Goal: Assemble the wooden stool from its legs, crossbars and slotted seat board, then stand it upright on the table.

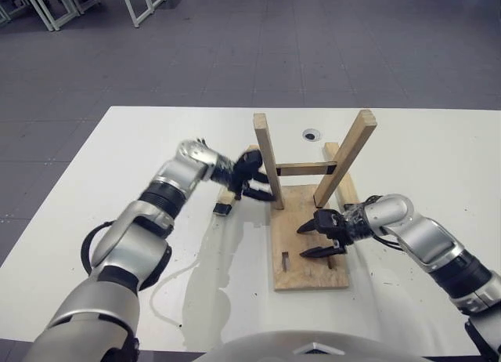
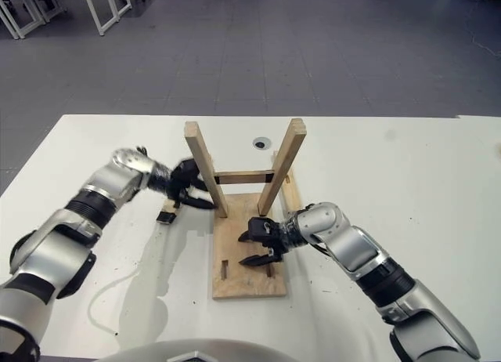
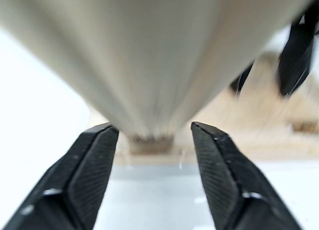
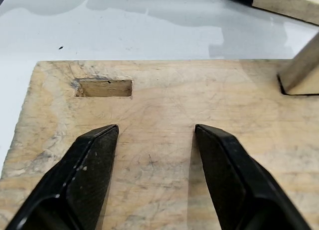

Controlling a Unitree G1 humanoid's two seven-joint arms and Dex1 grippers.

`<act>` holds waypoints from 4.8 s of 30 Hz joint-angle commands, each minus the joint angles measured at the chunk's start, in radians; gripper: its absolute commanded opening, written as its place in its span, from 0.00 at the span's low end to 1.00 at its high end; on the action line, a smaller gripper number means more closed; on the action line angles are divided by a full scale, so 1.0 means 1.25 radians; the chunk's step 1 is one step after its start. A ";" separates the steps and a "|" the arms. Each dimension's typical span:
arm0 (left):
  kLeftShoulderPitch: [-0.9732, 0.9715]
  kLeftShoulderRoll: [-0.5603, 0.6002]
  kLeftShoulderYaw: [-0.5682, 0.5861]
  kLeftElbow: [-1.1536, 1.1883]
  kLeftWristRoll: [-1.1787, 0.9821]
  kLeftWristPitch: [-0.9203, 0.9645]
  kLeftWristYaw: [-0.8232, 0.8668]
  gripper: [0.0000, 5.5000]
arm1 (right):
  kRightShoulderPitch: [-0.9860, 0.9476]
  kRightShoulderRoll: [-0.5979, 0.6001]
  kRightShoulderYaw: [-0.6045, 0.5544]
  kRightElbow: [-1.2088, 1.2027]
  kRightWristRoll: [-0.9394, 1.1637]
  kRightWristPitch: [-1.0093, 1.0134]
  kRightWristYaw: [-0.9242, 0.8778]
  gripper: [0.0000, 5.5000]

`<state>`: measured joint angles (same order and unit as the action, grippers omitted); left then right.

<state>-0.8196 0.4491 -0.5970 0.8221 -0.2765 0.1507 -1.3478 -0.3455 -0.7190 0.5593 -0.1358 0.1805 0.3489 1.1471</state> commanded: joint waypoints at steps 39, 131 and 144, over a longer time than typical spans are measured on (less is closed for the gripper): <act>0.393 -0.048 0.628 -0.305 0.144 0.396 0.889 0.83 | 0.164 0.151 -0.236 -0.419 0.100 0.419 -0.390 0.52; 0.264 -0.124 0.422 -0.976 -0.109 0.424 0.775 0.24 | -0.543 0.576 -0.884 0.146 0.947 0.686 -1.157 0.14; 0.224 -0.129 0.522 -0.984 -0.215 0.503 0.797 0.51 | -0.563 0.351 -0.884 0.178 0.882 0.564 -1.109 0.07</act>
<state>-0.5061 0.2677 0.0378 -0.4082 -0.5447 0.7651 -0.3643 -0.9986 -0.1837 -0.5001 0.0656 1.3163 1.1149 -0.2616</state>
